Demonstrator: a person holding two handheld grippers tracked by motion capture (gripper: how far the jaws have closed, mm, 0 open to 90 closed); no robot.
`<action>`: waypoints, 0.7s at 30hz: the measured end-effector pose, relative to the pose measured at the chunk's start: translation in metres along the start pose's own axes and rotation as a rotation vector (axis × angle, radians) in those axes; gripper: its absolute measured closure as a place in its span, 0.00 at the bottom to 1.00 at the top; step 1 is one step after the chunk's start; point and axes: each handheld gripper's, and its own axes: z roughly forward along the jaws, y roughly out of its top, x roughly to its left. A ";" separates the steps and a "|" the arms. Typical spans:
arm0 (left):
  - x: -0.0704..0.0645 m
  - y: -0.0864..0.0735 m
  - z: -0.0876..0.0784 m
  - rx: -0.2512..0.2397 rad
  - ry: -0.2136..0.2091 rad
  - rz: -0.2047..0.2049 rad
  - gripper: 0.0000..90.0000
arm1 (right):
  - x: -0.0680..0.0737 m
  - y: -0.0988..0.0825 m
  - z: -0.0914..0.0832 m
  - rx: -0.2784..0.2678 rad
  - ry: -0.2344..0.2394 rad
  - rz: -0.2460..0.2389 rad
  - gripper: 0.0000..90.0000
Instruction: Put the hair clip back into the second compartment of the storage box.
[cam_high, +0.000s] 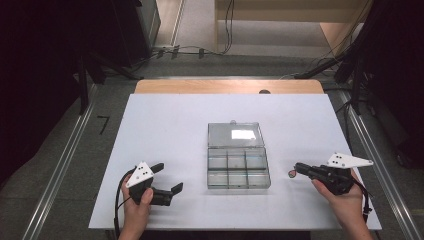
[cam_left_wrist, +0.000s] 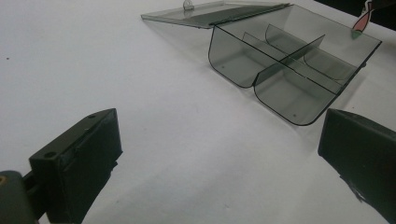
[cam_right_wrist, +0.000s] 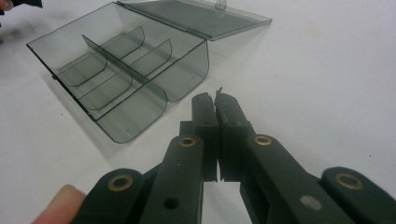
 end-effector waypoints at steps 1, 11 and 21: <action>0.000 0.000 0.000 0.000 0.000 0.001 0.00 | 0.000 0.001 0.000 -0.002 0.001 0.001 0.96; 0.000 0.000 0.000 -0.007 0.002 0.002 0.00 | 0.006 0.007 0.006 -0.011 0.001 -0.003 0.96; -0.001 0.000 -0.001 -0.018 0.004 0.007 0.00 | 0.010 0.013 0.008 -0.020 0.004 0.000 0.96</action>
